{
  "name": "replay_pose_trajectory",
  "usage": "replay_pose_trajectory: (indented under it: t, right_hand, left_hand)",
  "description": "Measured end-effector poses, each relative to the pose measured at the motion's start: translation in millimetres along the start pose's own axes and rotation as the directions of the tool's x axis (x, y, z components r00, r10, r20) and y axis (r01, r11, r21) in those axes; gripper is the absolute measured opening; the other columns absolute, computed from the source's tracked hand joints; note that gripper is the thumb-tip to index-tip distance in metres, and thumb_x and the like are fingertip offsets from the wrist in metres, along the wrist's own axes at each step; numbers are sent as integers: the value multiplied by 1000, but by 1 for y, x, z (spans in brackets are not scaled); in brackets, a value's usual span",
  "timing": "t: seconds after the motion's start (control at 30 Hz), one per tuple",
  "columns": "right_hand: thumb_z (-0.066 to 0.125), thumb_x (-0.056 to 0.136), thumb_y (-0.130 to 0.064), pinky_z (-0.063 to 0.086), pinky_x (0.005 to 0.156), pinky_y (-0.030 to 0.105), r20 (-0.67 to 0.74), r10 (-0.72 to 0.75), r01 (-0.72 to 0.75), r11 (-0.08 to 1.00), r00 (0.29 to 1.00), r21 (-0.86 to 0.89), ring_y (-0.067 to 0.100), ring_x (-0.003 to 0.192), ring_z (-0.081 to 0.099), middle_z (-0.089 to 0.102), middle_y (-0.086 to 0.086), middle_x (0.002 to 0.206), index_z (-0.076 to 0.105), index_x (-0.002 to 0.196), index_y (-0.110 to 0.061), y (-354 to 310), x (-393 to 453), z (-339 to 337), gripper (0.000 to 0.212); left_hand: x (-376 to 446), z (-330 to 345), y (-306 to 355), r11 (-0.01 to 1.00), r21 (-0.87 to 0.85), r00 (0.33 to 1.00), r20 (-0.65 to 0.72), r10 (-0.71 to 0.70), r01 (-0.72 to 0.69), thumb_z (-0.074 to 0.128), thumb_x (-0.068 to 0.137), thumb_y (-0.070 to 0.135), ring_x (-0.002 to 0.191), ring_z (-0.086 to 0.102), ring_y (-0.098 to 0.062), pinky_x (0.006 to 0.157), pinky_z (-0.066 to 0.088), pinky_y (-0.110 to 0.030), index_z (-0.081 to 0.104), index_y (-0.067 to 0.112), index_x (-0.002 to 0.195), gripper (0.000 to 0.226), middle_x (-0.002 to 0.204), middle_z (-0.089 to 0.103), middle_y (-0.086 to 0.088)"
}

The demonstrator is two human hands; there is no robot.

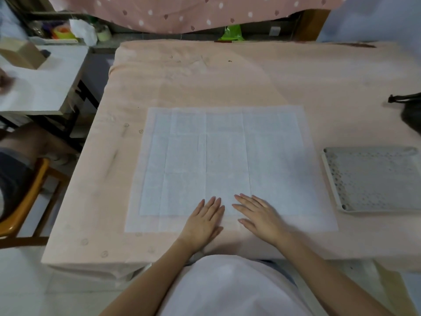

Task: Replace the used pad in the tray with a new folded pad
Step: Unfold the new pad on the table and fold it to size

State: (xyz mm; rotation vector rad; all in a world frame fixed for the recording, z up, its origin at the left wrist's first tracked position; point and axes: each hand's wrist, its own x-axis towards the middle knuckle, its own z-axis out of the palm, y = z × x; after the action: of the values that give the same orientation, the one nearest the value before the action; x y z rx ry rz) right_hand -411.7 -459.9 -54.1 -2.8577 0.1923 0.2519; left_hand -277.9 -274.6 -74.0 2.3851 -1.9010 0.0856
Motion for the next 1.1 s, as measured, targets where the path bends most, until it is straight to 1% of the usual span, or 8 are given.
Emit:
replay_pose_trajectory:
  t: [0.1,0.3,0.47,0.53,0.6,0.7,0.97,1.1]
  right_hand:
    - [41,90,-58,-7,116,22,9,38,-38,998,999,51,3,145,4,13,-11,158,31,146,-31,0,-1,4,63]
    - [42,82,-68,-11,118,36,110,104,-97,993,989,-69,11,146,-7,-2,-3,159,18,150,-22,-14,0,10,85]
    - [77,66,-52,46,99,41,-54,73,-80,989,996,-128,16,122,56,60,3,130,69,114,-15,-22,0,3,60]
    - [88,55,-37,52,89,34,-99,82,-91,991,992,-97,14,111,63,67,2,119,73,103,-15,-19,-1,-2,56]
    - [85,60,-22,43,100,27,-51,117,-119,992,992,-51,16,123,54,57,5,133,65,116,-13,-12,-1,-5,61]
    - [57,82,-7,14,112,22,50,119,-122,992,992,45,12,143,22,26,-2,155,43,139,-17,-2,0,-5,59]
    - [55,83,-10,35,96,25,55,223,-227,971,973,71,16,118,50,57,-4,127,58,121,-18,37,-12,-36,38]
    - [60,80,-4,39,91,25,63,332,-338,928,941,160,19,115,55,62,-2,121,64,116,-14,67,-45,-45,37]
  left_hand:
    - [2,0,-1,1000,-12,1000,-12,-2,2,76,74,36,120,56,-22,96,49,-40,65,13,121,53,129,60,-7]
    - [8,-7,-3,997,-73,997,-74,-22,17,84,67,19,107,65,-20,85,56,-36,73,15,104,40,116,68,-5]
    - [12,-16,-10,971,-236,991,-117,-65,36,82,67,3,91,71,-24,76,58,-36,72,5,96,30,101,73,-10]
    - [12,-20,-13,962,-274,990,-129,-48,11,78,73,7,82,71,-24,73,56,-29,70,7,89,18,96,72,-10]
    - [9,-24,-14,960,-281,993,-116,-23,-10,75,79,19,86,69,-22,77,54,-26,70,8,91,17,99,71,-7]
    - [6,-27,-11,973,-227,999,33,-34,40,79,71,35,107,64,-23,91,52,-39,65,7,113,53,115,67,-8]
    - [-4,-40,-37,981,-103,976,-128,-178,165,83,50,-3,85,71,-23,78,57,-39,71,3,102,55,95,72,-9]
    - [-37,-45,-72,975,-117,973,-115,-201,187,42,69,6,84,72,-20,77,56,-36,72,9,102,45,96,73,-5]
